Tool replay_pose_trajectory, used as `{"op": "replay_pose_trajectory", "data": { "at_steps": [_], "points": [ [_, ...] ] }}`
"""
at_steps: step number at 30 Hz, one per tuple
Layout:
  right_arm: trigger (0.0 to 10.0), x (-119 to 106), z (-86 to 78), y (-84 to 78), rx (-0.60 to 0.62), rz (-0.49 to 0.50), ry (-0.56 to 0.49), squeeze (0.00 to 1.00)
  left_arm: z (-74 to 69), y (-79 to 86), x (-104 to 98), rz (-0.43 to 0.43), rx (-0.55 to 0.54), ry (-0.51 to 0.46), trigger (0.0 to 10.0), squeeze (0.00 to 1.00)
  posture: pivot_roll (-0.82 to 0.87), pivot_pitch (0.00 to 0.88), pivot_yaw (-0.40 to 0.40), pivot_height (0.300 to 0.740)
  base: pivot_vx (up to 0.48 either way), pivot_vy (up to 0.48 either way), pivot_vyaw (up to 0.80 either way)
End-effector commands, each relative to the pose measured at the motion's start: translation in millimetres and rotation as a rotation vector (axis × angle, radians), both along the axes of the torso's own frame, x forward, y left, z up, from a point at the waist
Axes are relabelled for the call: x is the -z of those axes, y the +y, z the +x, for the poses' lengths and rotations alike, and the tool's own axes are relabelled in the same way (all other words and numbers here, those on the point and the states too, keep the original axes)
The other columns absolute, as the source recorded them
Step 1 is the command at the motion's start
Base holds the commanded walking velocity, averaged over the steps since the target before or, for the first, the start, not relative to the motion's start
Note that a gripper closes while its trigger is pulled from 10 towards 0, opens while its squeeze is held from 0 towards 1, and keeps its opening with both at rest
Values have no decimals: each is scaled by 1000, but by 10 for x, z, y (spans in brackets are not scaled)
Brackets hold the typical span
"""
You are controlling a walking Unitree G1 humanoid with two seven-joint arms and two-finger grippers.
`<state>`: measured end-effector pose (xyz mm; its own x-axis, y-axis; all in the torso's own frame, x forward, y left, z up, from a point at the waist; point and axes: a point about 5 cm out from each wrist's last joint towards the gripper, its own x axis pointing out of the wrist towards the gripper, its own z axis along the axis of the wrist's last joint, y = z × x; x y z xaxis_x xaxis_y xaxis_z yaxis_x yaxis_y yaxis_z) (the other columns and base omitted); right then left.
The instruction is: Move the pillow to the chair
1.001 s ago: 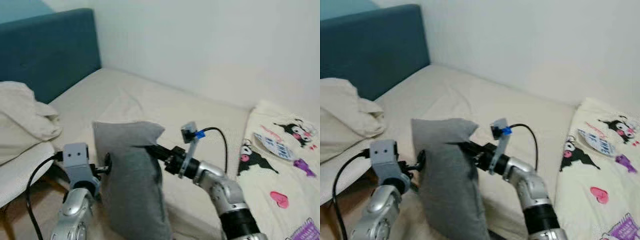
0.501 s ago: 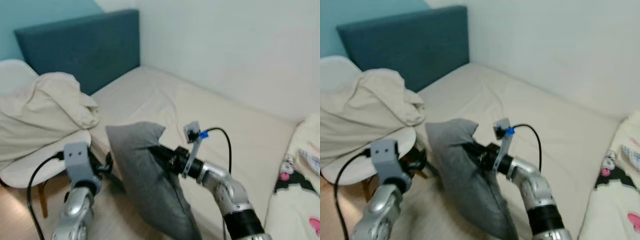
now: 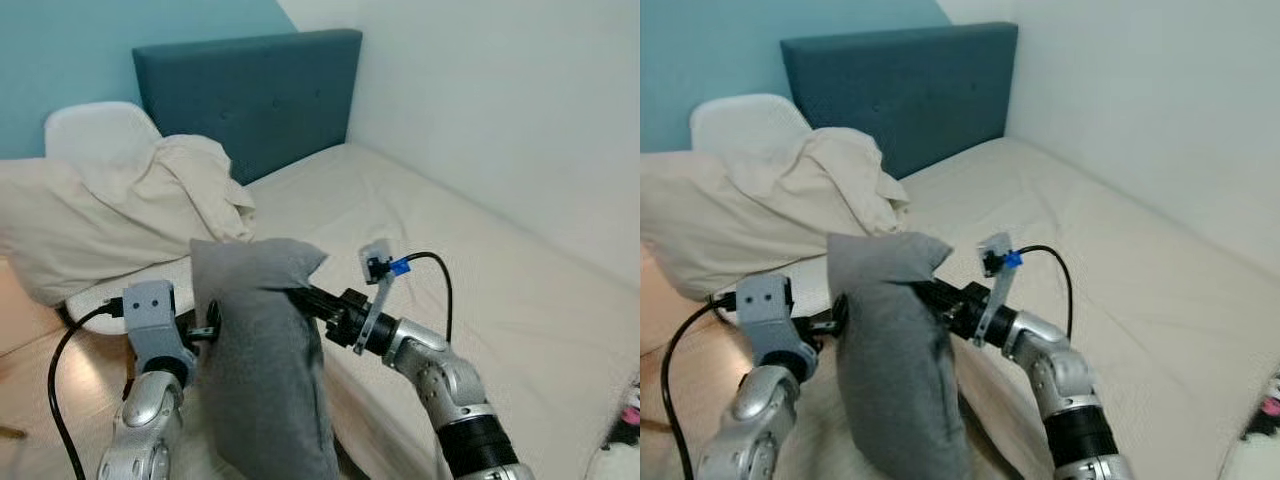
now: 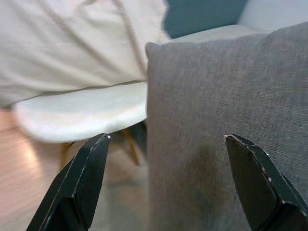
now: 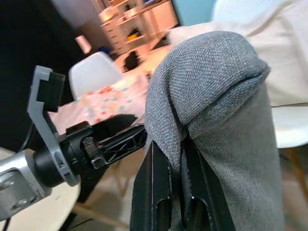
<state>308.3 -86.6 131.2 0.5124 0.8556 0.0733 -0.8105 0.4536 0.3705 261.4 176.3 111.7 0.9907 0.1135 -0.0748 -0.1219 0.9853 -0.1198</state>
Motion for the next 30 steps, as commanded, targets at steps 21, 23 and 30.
{"op": "replay_pose_trajectory", "data": {
  "at_steps": [21,23,30],
  "points": [
    [10000,-144,27,-14,-4,47,-60,0,22,-51,30,-23,33,30,10000,0,-10,0,-94,740,0,0,776],
    [10000,-144,28,-13,-4,48,-60,0,24,-51,30,-25,35,31,10000,0,-10,0,-94,740,0,0,775],
    [10000,-144,30,-15,-4,49,-60,0,27,-55,31,-28,38,31,10000,0,-11,0,-93,740,0,0,774]
  ]
}}
